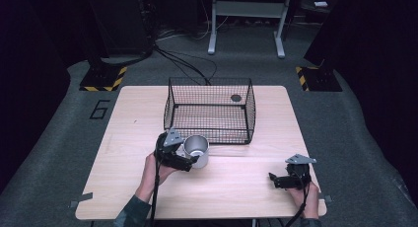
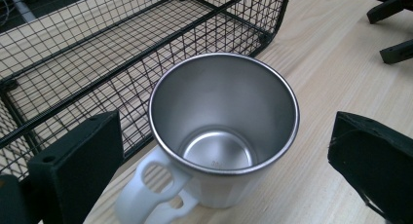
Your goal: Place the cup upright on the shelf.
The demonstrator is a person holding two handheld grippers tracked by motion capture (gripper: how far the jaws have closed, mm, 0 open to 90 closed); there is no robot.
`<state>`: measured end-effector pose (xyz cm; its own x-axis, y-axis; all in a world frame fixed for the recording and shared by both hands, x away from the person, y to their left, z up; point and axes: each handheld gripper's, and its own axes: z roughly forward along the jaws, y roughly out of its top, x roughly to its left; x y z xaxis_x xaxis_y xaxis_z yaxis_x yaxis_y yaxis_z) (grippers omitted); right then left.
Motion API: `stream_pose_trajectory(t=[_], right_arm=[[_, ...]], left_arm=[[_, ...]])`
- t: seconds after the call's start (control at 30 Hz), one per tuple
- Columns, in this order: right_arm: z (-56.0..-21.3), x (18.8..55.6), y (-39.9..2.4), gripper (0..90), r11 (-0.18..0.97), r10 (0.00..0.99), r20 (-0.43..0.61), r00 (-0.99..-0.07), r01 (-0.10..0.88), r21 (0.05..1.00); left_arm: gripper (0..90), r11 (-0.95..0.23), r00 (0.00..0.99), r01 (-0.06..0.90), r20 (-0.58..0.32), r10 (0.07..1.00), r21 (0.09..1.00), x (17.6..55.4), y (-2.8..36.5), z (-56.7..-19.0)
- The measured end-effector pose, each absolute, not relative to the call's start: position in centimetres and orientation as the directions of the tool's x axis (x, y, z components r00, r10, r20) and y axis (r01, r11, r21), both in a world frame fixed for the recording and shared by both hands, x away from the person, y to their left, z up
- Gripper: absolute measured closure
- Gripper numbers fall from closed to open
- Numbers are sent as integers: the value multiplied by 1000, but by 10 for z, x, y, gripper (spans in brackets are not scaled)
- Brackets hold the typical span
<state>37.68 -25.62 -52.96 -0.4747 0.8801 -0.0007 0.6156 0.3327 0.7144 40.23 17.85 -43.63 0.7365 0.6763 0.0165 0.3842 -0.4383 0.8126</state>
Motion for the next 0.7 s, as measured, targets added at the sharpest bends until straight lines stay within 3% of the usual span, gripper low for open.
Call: stream_pose_trajectory(t=[0.7], right_arm=[[-530,377,-256,6,334,879,-3,-477,611,717]], left_arm=[[12,-465,738,401,23,675,790,421,156,-448]])
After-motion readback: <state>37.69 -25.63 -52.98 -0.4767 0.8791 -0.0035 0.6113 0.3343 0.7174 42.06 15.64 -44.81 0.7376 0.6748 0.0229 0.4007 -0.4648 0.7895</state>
